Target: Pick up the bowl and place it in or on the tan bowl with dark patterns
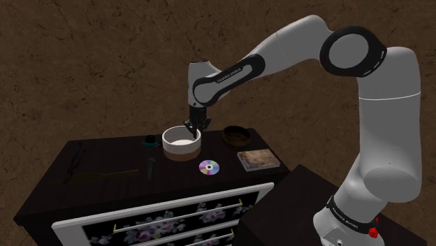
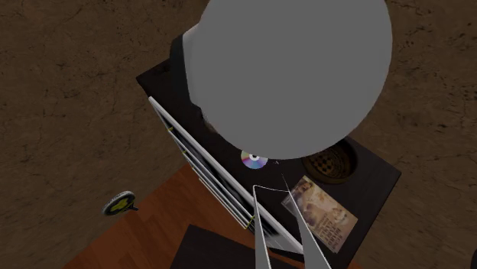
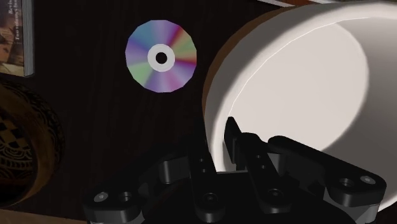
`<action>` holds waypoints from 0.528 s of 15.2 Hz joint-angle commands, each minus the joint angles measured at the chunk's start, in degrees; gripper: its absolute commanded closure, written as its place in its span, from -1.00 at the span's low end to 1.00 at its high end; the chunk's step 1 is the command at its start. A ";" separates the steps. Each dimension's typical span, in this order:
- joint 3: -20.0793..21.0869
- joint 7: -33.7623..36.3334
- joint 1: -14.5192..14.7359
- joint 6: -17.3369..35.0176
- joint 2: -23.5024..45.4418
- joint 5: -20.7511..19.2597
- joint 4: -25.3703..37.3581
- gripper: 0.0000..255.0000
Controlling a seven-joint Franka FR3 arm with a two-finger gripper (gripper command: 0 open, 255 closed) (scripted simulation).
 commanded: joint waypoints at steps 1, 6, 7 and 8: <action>0.12 -0.16 -0.08 -1.28 -0.97 0.24 0.36 1.00; -0.32 -2.82 -2.00 -2.13 -3.35 0.91 -1.03 1.00; -0.61 -4.07 -2.92 -1.86 -4.00 1.11 -1.90 1.00; -0.92 -5.34 -3.83 -1.61 -4.60 1.31 -2.69 1.00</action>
